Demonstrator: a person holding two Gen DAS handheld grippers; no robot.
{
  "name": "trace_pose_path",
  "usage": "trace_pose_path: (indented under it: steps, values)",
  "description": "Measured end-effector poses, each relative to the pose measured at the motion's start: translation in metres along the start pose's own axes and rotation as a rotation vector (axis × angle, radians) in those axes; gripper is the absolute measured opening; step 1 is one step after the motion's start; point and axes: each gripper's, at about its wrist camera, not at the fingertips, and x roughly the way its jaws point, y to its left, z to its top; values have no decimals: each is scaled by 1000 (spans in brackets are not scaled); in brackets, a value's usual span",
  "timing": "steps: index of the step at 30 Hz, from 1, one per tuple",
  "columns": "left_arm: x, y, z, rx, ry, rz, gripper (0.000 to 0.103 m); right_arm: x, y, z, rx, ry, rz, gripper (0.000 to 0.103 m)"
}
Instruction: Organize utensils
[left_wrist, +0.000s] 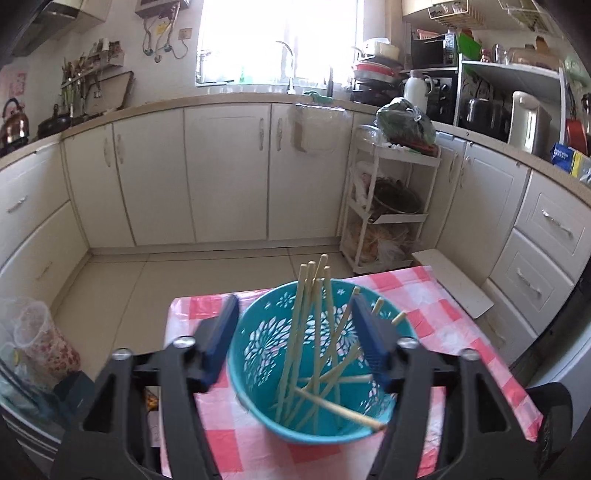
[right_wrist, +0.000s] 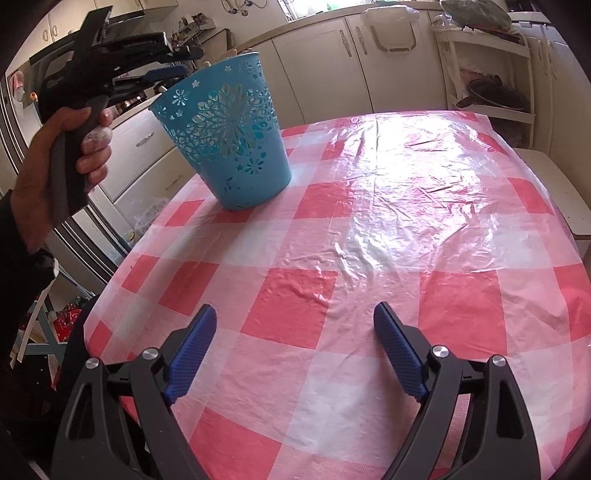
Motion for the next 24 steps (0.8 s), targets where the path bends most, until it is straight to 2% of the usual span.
trace_pose_path:
  steps: [2,4,12,16,19,24]
  values:
    - [-21,-5,-7,20,-15,52,89,-8,4,5,-6,-23,-7,83]
    - [-42,-11,-14,32,-14,94,95,-17,10,11,-12,-43,-17,83]
    - [-117,-30,-46,22,11,212,95,-73,47,43,6,-138,-42,90]
    - [-152,-35,-57,-3,6,215,95,-107,70,51,-8,-203,-40,95]
    - [-178,-36,-63,-39,2,212,95,-131,84,52,-11,-242,-42,95]
    - [-211,-37,-69,-75,-10,217,95,-152,99,46,-25,-260,-46,95]
